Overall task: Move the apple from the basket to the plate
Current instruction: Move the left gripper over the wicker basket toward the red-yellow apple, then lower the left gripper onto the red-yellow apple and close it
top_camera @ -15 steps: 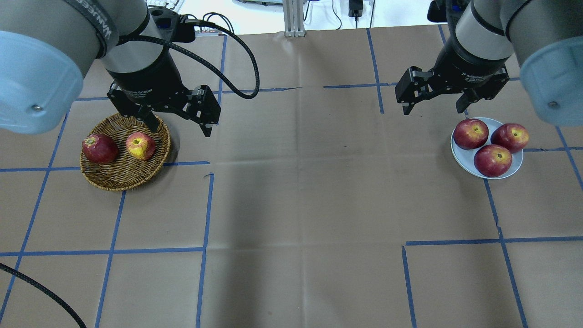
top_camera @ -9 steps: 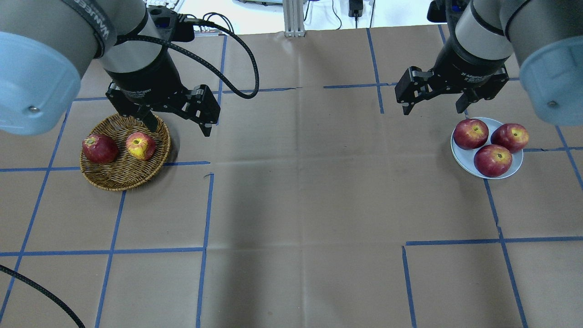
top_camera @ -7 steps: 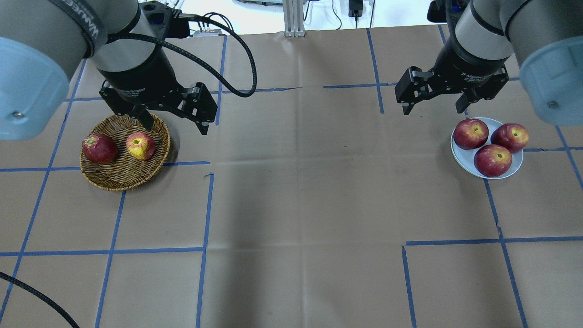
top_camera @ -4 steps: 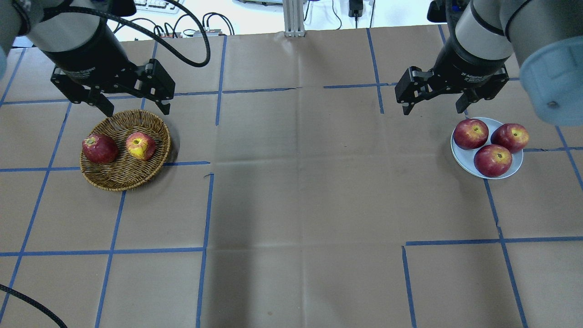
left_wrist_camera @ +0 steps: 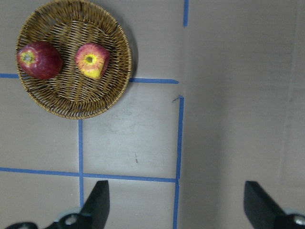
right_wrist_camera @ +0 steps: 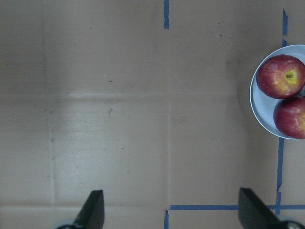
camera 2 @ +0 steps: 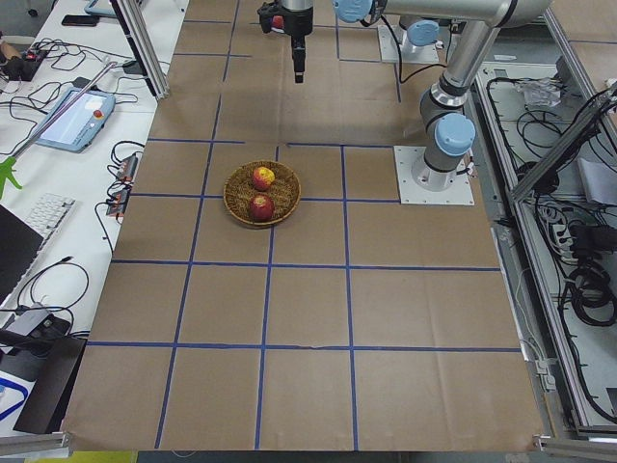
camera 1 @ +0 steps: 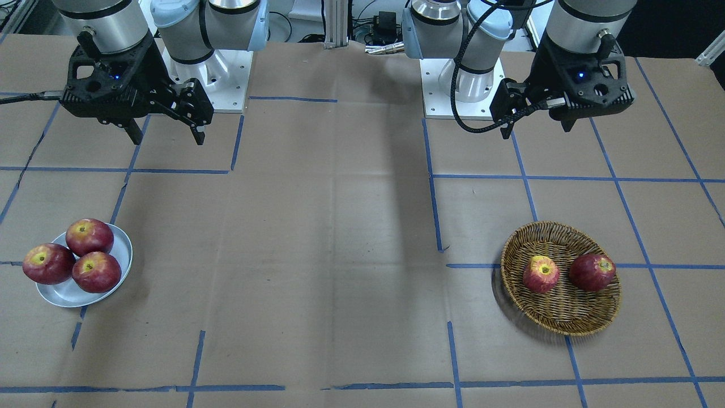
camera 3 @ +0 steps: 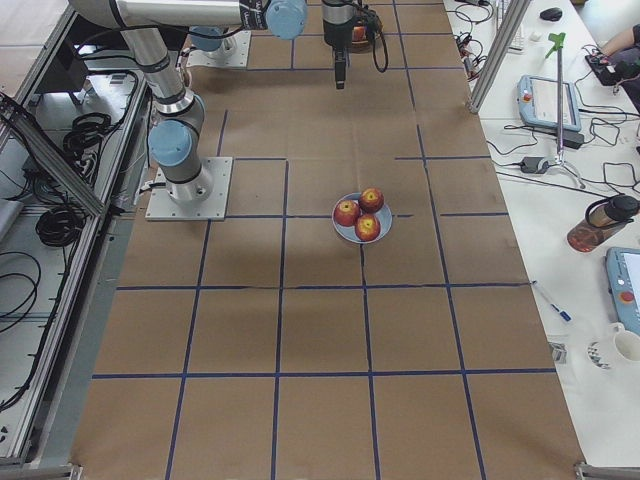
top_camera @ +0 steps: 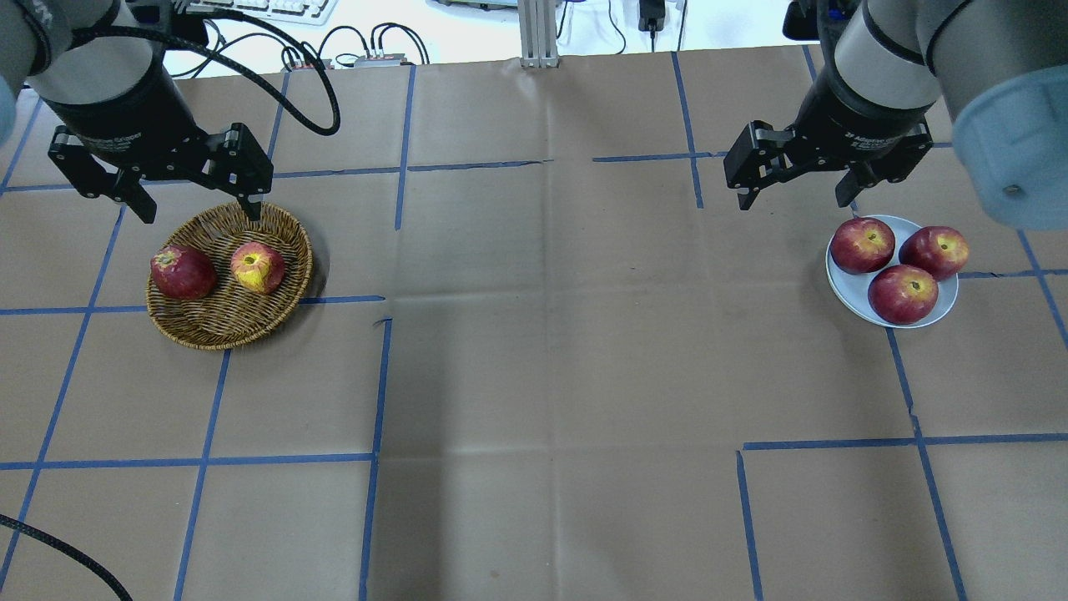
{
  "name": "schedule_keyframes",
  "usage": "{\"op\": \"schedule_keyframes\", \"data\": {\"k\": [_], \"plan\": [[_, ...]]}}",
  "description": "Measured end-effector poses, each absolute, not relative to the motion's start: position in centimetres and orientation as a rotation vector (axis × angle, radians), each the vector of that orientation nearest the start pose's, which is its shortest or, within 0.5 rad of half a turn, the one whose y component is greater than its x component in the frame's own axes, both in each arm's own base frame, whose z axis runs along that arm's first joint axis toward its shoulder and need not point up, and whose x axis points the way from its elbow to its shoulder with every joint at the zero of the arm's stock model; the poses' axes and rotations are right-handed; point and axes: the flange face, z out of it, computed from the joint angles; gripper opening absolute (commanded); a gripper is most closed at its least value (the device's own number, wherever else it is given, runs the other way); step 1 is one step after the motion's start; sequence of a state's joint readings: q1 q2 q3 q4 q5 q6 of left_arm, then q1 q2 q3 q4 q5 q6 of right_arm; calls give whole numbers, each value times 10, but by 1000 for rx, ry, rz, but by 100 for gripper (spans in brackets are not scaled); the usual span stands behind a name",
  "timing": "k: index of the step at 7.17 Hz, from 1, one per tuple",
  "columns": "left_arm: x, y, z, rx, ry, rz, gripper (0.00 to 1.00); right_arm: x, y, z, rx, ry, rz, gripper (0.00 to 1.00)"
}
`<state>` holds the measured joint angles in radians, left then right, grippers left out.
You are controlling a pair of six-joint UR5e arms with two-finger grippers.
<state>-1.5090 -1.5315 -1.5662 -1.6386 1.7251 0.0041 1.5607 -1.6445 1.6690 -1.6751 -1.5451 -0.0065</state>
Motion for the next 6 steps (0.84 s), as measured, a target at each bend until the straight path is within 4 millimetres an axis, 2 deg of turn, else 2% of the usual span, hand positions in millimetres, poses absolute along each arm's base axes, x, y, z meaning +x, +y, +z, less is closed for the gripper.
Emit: {"op": "schedule_keyframes", "data": {"k": [3,6], "plan": [[-73,-500,451,170,2972,24,99,131,-469,485,5,3114,-125,100],[-32,-533,388,355,2947,-9,99,131,-469,486,4,3114,-126,100]]}}
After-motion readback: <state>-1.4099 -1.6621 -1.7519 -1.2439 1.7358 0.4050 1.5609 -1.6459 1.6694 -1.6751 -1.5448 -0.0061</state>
